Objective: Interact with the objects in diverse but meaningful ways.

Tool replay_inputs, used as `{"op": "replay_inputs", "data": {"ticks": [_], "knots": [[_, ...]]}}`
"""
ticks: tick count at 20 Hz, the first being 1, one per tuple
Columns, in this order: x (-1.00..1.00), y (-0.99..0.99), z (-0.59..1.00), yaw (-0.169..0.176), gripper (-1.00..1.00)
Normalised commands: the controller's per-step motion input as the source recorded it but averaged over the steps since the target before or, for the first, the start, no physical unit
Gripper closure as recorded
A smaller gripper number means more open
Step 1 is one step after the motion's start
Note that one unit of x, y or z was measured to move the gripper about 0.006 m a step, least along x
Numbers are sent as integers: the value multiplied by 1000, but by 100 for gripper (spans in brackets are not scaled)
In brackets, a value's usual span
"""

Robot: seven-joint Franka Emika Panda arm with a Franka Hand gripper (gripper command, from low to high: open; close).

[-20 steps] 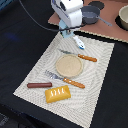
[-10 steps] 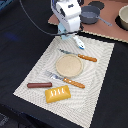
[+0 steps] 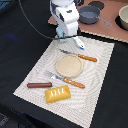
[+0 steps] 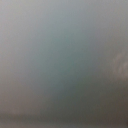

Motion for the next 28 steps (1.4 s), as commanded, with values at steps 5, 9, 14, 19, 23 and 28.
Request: {"op": "replay_inputs", "data": {"ticks": [5, 9, 14, 19, 23, 28], "knots": [[-103, 197, -134, 0, -100], [-58, 171, -35, 0, -100], [-37, 163, 96, -2, -100], [-46, 218, 898, -34, -100], [-24, 209, 881, -37, -100], [473, 12, 575, -70, -100]]}}
